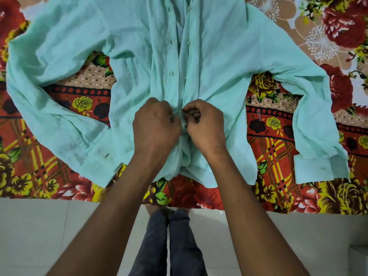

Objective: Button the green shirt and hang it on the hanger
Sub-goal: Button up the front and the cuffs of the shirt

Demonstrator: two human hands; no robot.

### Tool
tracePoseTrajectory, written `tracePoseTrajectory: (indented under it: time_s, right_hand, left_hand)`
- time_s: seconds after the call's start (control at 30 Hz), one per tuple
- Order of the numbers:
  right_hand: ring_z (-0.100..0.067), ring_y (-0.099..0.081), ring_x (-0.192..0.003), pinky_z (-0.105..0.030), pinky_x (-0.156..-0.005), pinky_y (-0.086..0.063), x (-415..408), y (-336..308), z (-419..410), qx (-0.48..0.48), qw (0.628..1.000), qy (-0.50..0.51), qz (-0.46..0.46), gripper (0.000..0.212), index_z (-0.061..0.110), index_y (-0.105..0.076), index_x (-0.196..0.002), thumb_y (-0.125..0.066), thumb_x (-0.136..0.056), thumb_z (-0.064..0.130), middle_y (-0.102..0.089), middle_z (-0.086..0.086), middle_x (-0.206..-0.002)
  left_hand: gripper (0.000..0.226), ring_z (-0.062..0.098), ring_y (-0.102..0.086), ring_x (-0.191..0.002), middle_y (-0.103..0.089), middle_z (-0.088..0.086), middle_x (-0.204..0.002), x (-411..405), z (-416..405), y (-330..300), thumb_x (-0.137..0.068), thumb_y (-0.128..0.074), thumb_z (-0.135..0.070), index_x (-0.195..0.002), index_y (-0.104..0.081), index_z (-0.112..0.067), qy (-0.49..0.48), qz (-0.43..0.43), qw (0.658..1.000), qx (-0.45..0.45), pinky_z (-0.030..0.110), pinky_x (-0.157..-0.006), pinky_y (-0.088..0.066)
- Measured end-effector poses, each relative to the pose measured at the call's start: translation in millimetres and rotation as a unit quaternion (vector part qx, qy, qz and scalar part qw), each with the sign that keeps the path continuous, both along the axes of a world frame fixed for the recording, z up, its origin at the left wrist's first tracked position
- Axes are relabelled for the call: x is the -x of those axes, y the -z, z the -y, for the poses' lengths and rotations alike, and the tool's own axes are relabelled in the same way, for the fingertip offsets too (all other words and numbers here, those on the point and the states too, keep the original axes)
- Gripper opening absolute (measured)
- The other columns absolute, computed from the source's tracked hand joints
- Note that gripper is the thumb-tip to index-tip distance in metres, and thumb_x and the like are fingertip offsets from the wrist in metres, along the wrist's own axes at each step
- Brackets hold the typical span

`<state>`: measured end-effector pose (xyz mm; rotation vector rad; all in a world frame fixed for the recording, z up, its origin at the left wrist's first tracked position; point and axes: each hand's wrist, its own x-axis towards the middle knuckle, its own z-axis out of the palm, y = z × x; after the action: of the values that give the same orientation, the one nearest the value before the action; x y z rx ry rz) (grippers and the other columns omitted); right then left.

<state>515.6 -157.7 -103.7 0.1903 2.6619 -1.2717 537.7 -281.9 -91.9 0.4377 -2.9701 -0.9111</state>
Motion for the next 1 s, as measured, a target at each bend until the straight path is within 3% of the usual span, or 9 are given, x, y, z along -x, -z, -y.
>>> tracePoseTrajectory:
  time_s: [0.1,0.17,0.27,0.37,0.6,0.8,1.0]
  right_hand:
    - [-0.004,-0.067,-0.081,-0.023,-0.077,-0.058,-3,1,1,0.018,1.000,0.021,-0.003,0.005,0.016,-0.074,-0.095,-0.073,-0.092,0.013,-0.073,0.005,-0.087]
    - [-0.003,-0.066,-0.078,-0.022,-0.075,-0.058,-5,0,3,0.015,1.000,0.021,-0.002,0.014,0.018,-0.075,-0.099,-0.080,-0.089,0.027,-0.071,0.007,-0.086]
    - [-0.007,-0.067,-0.082,-0.025,-0.075,-0.057,-10,-1,6,-0.025,1.000,-0.016,0.000,0.033,0.023,-0.075,-0.114,-0.083,-0.086,0.038,-0.070,0.006,-0.092]
    - [-0.018,-0.066,-0.095,-0.037,-0.082,-0.058,-10,0,8,-0.070,0.996,-0.048,-0.028,0.027,0.025,-0.075,-0.119,-0.076,-0.092,0.028,-0.070,0.003,-0.094]
    - [-0.019,-0.065,-0.091,-0.037,-0.076,-0.055,-8,0,9,-0.163,0.985,-0.027,-0.056,0.013,0.021,-0.075,-0.097,-0.071,-0.095,0.033,-0.070,0.003,-0.091]
    - [-0.003,-0.062,-0.086,-0.010,-0.076,-0.044,-10,-3,11,-0.003,0.994,0.085,-0.072,0.006,0.022,-0.080,-0.089,-0.076,-0.090,0.026,-0.070,0.008,-0.088]
    - [-0.002,-0.068,-0.091,-0.023,-0.084,-0.056,-11,-2,14,0.072,0.991,0.106,-0.032,0.008,0.022,-0.081,-0.093,-0.076,-0.091,0.027,-0.075,0.012,-0.090]
  left_hand:
    - [0.011,0.014,-0.066,-0.074,-0.070,-0.003,-0.079,-4,4,-3,-0.084,-0.065,-0.021,-0.081,-0.073,-0.015,-0.077,-0.003,0.993,-0.091,0.028,-0.067,-0.051]
    - [0.010,0.008,-0.066,-0.075,-0.071,-0.006,-0.078,-5,6,-5,-0.085,-0.065,-0.021,-0.085,-0.073,-0.017,-0.123,0.021,0.978,-0.166,0.016,-0.067,-0.047]
    - [0.014,0.009,-0.067,-0.078,-0.072,-0.006,-0.082,-5,10,-3,-0.088,-0.063,-0.019,-0.094,-0.075,-0.017,-0.146,0.046,0.960,-0.233,0.025,-0.072,-0.053]
    - [0.015,0.010,-0.061,-0.064,-0.068,-0.004,-0.071,-4,12,0,-0.088,-0.061,-0.016,-0.090,-0.076,-0.016,-0.147,0.064,0.945,-0.284,0.028,-0.064,-0.047]
    - [0.012,0.012,-0.057,-0.061,-0.063,-0.007,-0.063,2,9,-1,-0.085,-0.064,-0.019,-0.082,-0.076,-0.019,-0.157,0.074,0.934,-0.313,0.032,-0.064,-0.047]
    - [0.011,0.008,-0.058,-0.061,-0.066,-0.007,-0.068,1,10,-1,-0.086,-0.067,-0.018,-0.089,-0.078,-0.019,-0.140,0.060,0.934,-0.323,0.027,-0.063,-0.047]
    - [0.010,0.004,-0.065,-0.066,-0.074,-0.002,-0.077,-1,4,-7,-0.092,-0.068,-0.015,-0.092,-0.079,-0.015,-0.138,0.043,0.928,-0.343,0.020,-0.062,-0.049]
